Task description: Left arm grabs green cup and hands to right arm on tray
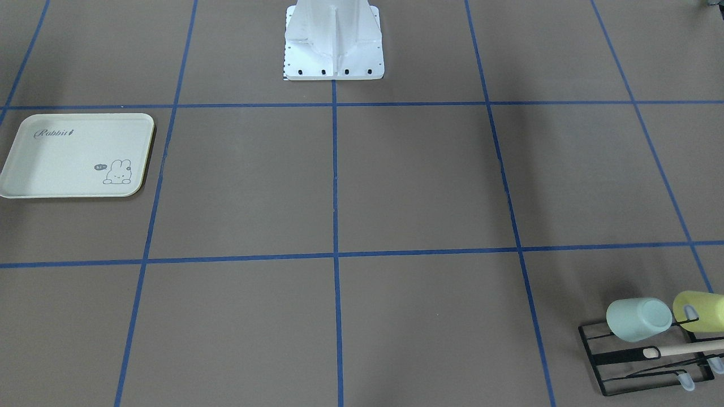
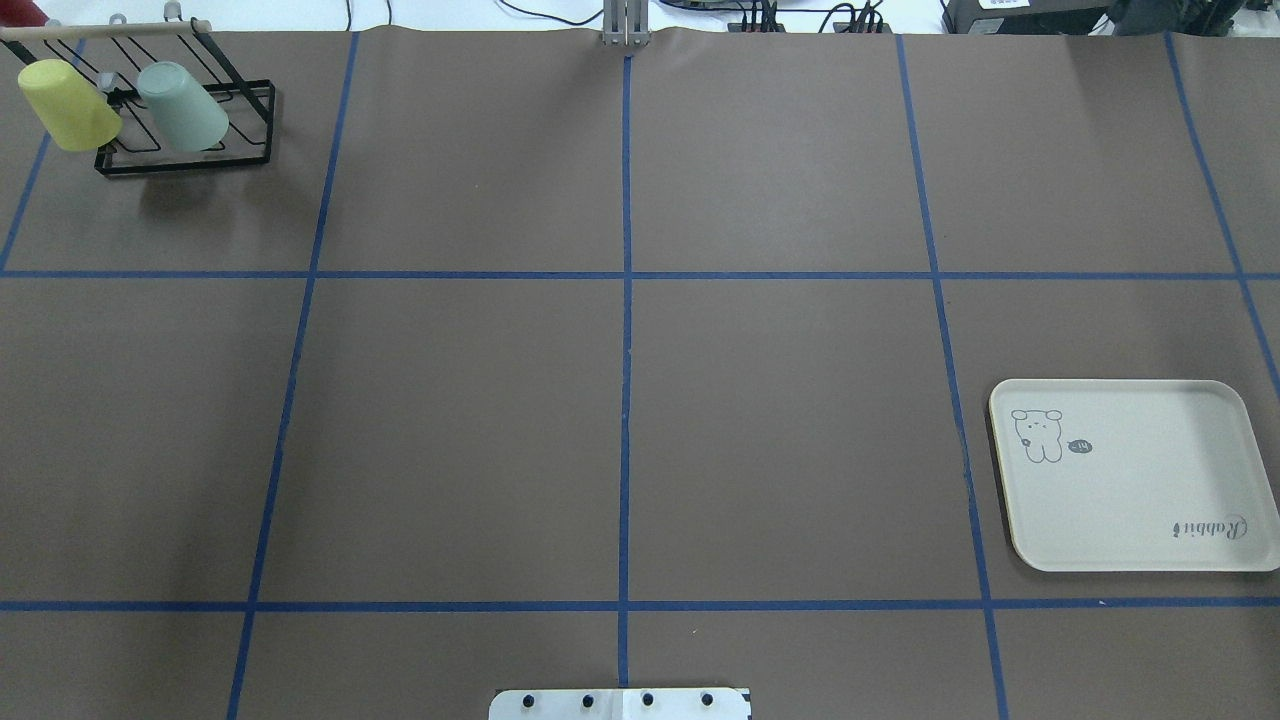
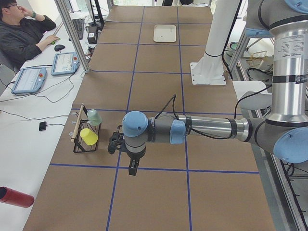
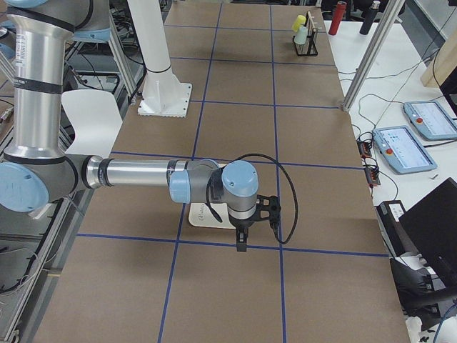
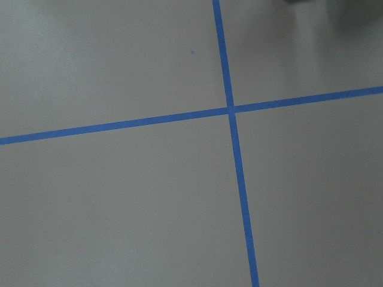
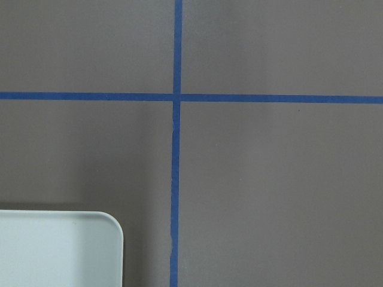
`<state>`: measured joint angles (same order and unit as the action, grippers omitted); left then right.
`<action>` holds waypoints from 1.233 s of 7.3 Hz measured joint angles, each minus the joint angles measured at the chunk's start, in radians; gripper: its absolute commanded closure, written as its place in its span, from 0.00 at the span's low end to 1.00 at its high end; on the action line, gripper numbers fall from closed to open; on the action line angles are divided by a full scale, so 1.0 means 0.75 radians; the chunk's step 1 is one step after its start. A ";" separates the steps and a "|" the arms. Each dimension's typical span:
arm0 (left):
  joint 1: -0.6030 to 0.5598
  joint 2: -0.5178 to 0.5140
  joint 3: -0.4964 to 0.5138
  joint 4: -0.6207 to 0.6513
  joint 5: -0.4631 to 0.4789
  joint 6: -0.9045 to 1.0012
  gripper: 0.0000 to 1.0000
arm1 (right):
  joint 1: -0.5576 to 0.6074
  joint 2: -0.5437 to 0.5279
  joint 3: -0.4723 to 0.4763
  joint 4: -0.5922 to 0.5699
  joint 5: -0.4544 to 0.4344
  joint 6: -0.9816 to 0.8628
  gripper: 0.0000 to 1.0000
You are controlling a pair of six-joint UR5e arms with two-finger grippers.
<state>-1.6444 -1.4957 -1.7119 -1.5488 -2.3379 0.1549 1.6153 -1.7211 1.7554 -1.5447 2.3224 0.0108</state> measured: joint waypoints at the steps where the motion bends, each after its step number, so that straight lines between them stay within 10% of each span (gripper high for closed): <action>1: 0.001 0.000 -0.006 0.000 -0.001 -0.002 0.00 | 0.000 0.000 0.000 0.000 0.000 0.000 0.01; 9: 0.008 0.004 -0.060 -0.004 -0.009 -0.011 0.00 | -0.007 0.044 0.013 0.151 0.021 0.020 0.01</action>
<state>-1.6383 -1.4926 -1.7570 -1.5518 -2.3448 0.1469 1.6103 -1.6879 1.7653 -1.4319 2.3384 0.0257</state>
